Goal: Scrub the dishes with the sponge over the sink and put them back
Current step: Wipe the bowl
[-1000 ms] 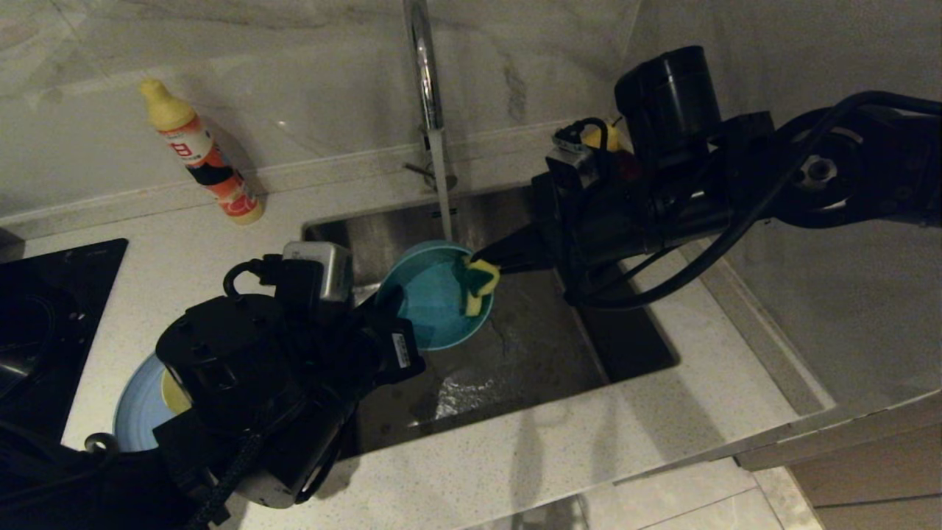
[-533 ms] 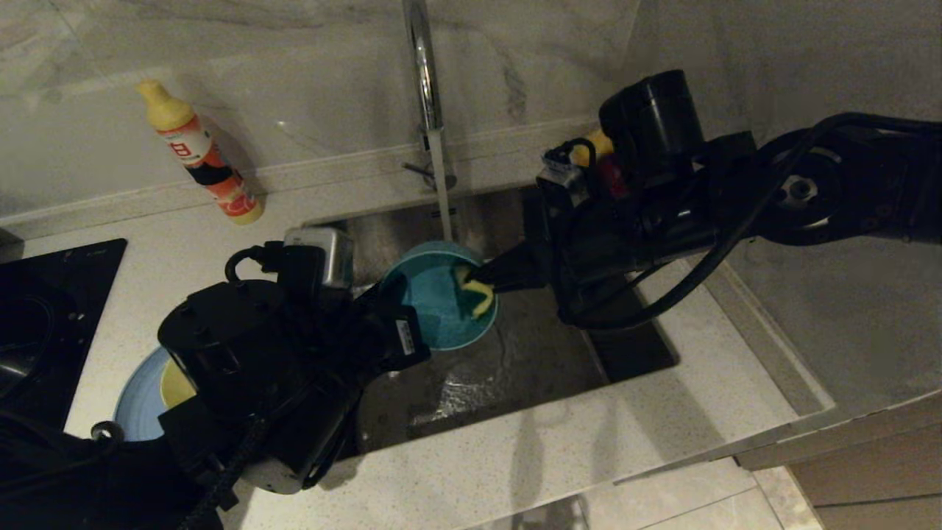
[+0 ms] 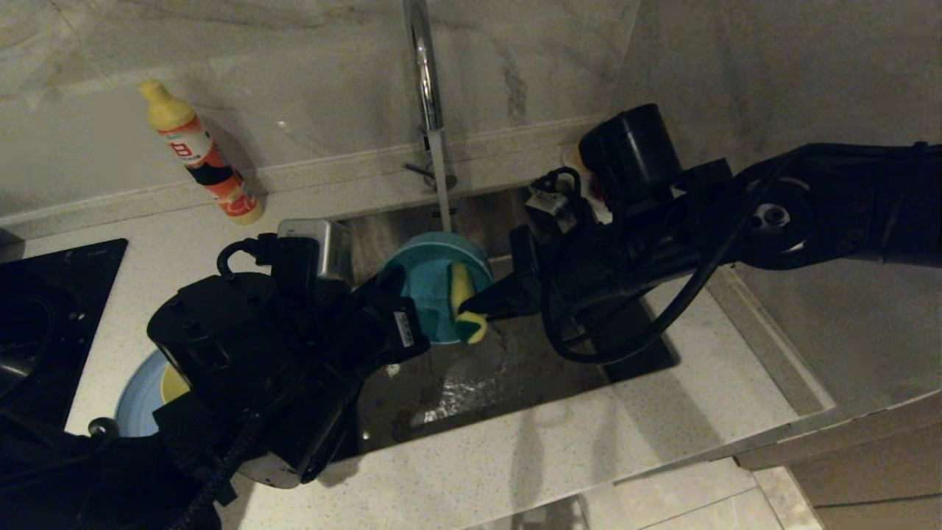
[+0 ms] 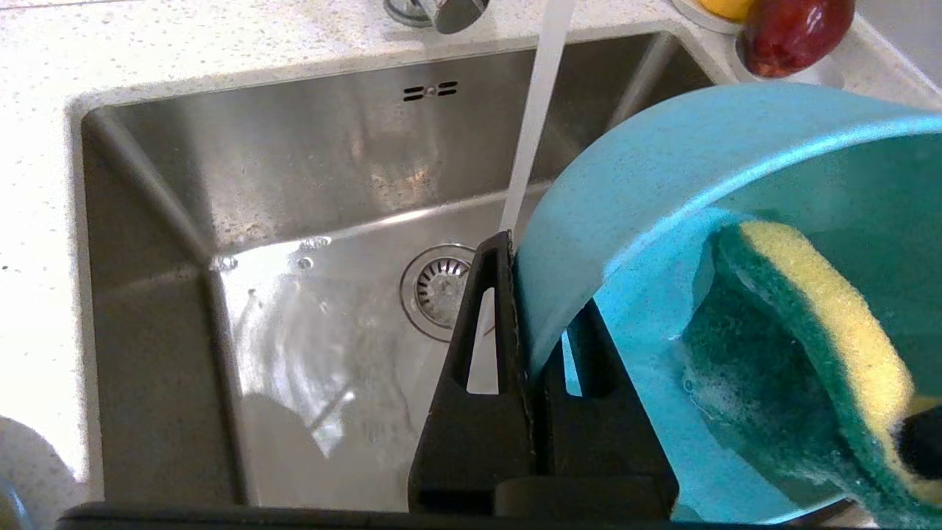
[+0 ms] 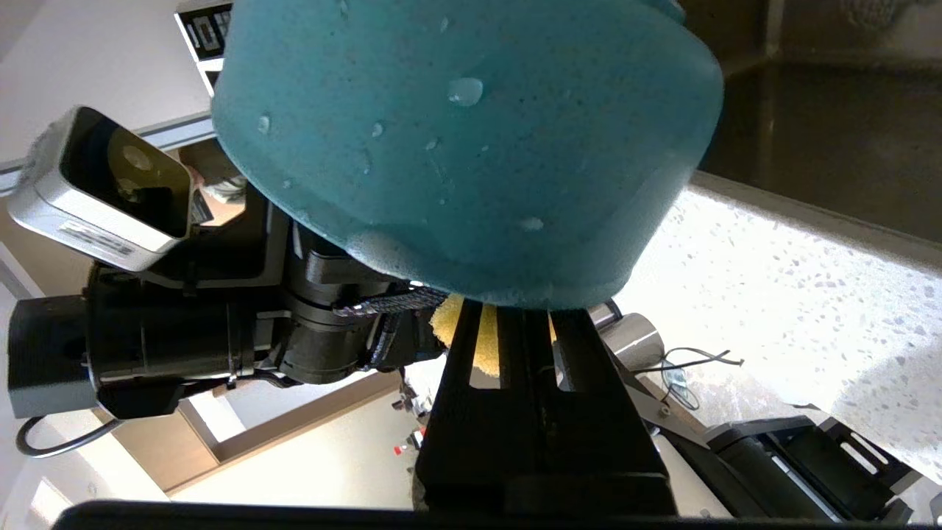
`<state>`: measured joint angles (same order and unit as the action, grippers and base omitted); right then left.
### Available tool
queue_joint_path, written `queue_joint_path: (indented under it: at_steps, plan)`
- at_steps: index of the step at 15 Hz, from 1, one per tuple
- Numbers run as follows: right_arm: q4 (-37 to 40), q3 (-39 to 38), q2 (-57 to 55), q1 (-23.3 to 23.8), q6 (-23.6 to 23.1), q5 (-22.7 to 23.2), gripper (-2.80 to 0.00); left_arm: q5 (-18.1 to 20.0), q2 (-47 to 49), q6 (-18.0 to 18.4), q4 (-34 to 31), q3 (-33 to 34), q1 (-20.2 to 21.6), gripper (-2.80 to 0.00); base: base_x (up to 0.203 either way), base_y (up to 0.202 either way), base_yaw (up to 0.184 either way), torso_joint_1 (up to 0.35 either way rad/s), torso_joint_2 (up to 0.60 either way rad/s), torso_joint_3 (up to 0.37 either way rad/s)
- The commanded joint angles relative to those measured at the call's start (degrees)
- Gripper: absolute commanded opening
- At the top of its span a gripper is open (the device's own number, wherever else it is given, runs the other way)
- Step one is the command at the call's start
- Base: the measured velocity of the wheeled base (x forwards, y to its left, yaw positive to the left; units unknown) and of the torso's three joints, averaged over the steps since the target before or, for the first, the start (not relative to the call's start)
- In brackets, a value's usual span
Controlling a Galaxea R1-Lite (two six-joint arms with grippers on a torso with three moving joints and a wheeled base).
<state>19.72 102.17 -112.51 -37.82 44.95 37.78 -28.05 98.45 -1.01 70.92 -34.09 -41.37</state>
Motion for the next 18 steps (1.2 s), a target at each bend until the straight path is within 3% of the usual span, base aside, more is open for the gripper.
queue_joint_path:
  at_steps: [1,13,18]
  plan:
    - [-0.03,1.08,-0.17,-0.32,0.23,0.28,-2.8,-0.34,0.43,-0.04,0.44,0.7,-0.02,-2.8,0.0,0.0,0.0,0.0,0.0,0.0]
    - [0.74,3.56,0.71,-0.59,0.31,0.19,-2.8,-0.52,0.34,0.31,0.53,0.98,0.16,-2.8,0.0,0.0,0.0,0.0,0.0,0.0]
    - [-0.3,2.33,-0.86,-0.68,-0.54,-2.34,-2.8,-2.45,0.15,5.18,2.84,0.49,0.59,-2.8,0.0,0.0,0.0,0.0,0.0,0.0]
